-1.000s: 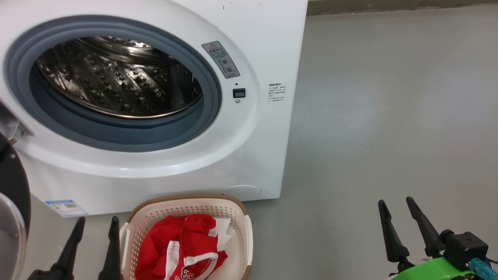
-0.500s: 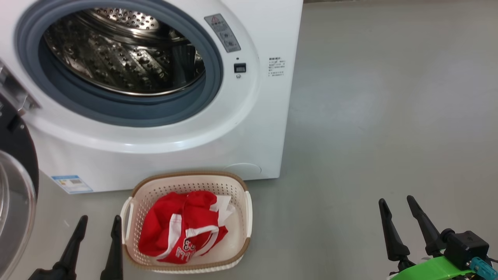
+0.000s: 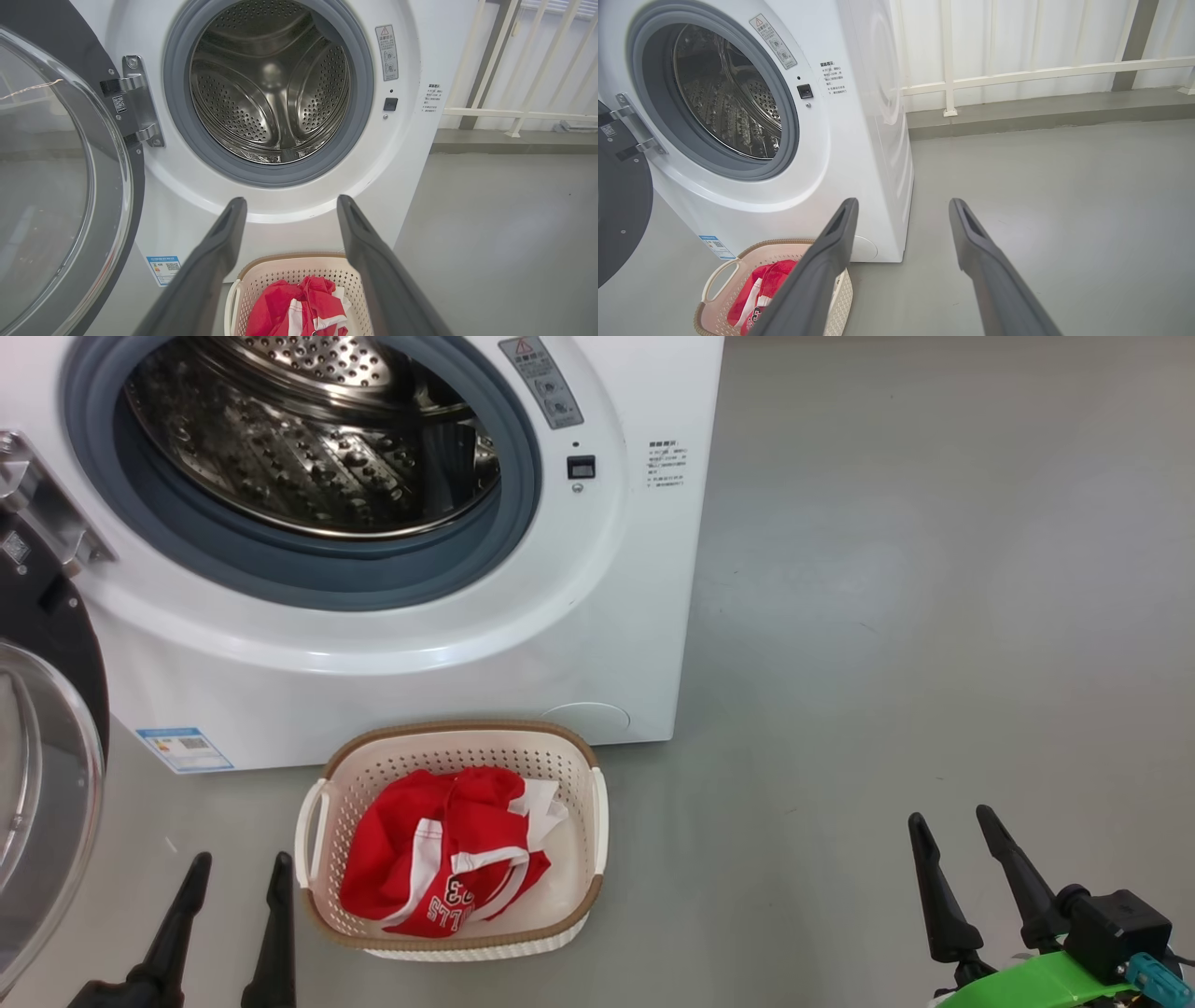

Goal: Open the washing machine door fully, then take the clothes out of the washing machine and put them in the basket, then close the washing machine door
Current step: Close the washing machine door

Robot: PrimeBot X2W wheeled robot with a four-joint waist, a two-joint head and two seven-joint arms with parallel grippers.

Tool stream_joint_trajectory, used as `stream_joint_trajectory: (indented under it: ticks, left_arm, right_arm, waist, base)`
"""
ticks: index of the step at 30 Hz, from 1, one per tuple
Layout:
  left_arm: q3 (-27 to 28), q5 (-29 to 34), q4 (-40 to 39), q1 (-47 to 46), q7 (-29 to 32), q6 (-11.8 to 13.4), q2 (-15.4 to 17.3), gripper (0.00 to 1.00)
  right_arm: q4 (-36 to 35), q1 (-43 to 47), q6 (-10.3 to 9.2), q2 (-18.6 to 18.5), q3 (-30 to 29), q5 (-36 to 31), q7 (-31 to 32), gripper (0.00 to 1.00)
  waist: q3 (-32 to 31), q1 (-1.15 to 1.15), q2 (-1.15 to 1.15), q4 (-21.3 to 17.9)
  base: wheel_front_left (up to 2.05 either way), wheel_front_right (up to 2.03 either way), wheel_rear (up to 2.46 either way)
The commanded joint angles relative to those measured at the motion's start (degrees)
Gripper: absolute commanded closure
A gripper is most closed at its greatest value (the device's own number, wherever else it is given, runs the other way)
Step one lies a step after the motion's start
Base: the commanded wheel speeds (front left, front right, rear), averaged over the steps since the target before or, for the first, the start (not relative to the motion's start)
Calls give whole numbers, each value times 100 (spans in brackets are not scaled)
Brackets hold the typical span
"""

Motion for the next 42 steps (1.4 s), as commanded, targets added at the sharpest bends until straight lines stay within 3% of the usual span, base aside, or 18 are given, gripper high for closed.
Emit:
stream_joint_trajectory:
  ticks: [1, 13, 42]
  left_arm:
    - [187, 15, -100, -171, -28, 3, 75, 0]
    - [155, 15, 27, -158, -28, 3, -42, 0]
    - [154, -95, 133, 272, -28, 15, -313, 0]
  right_arm:
    - [-149, -161, 35, -57, 128, -25, -37, 0]
    - [-98, -107, 35, -118, 245, -19, -37, 0]
    - [110, -294, 35, -271, 906, 97, -37, 0]
  waist:
    - [-7, 0, 0, 12]
    - [-160, 0, 0, 368]
    - [-436, 0, 0, 2612]
  base:
    - [0, 0, 0]
    - [0, 0, 0]
    - [0, 0, 0]
